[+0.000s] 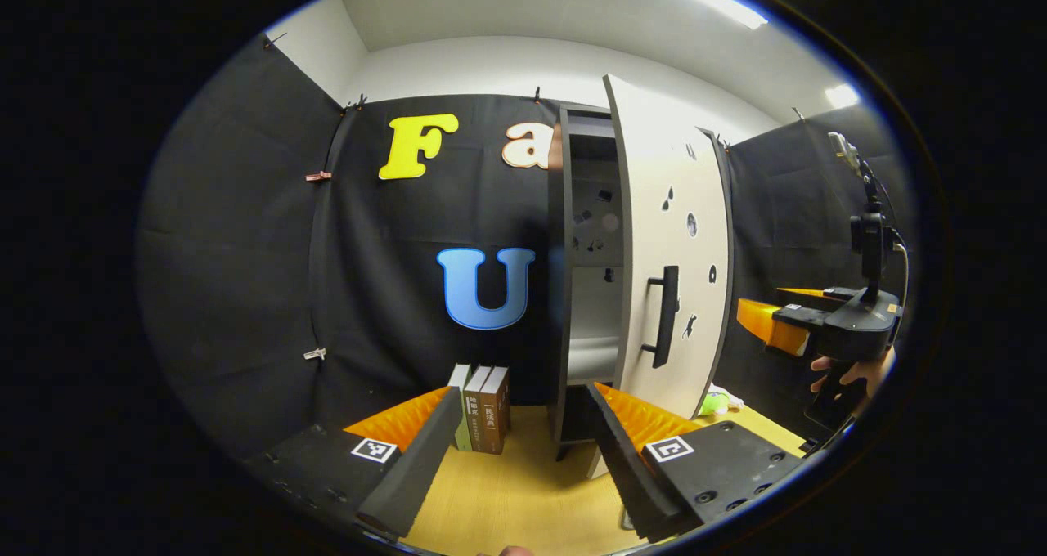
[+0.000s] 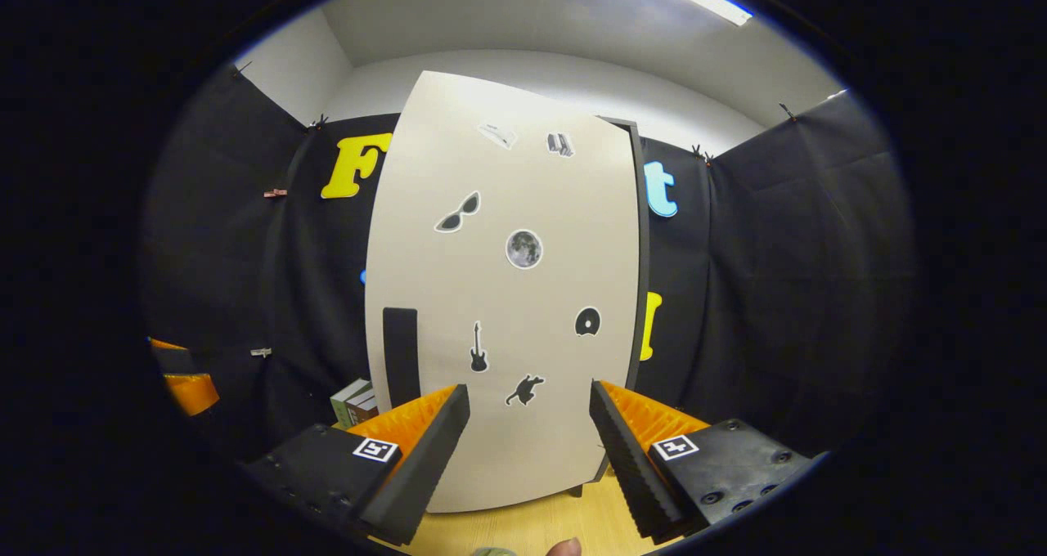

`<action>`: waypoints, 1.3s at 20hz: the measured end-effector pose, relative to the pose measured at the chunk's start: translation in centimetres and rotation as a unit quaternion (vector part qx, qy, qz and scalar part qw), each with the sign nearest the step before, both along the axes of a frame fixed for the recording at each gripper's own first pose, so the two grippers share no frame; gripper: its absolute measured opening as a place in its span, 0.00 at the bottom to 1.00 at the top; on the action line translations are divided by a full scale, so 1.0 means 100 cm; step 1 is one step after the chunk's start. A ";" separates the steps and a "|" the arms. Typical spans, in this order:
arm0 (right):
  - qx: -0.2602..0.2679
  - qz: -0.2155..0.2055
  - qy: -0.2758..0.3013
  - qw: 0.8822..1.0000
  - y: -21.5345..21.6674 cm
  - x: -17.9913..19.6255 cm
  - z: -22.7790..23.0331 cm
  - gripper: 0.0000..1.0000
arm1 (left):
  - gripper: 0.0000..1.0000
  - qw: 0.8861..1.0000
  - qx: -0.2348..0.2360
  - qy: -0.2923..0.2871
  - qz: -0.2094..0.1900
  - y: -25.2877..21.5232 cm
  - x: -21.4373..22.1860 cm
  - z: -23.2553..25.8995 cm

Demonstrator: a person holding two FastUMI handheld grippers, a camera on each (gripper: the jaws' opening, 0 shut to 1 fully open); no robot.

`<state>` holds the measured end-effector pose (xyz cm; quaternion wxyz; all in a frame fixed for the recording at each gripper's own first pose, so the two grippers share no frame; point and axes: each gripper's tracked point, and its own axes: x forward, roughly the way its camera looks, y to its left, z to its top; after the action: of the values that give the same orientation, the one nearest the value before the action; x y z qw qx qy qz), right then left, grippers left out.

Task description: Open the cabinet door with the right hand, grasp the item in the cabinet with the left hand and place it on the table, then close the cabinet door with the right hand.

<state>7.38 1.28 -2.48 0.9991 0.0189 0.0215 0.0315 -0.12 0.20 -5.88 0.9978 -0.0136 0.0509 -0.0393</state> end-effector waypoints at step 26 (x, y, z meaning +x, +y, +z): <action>0.028 -0.014 0.010 0.999 -0.043 -0.026 -0.007 0.96 | 0.95 0.999 -0.003 0.015 -0.041 -0.042 0.012 -0.022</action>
<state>4.80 -3.00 -3.16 0.9982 0.0476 0.0307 0.0176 1.08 -3.96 -8.12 0.9944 -0.0154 0.0662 -0.0805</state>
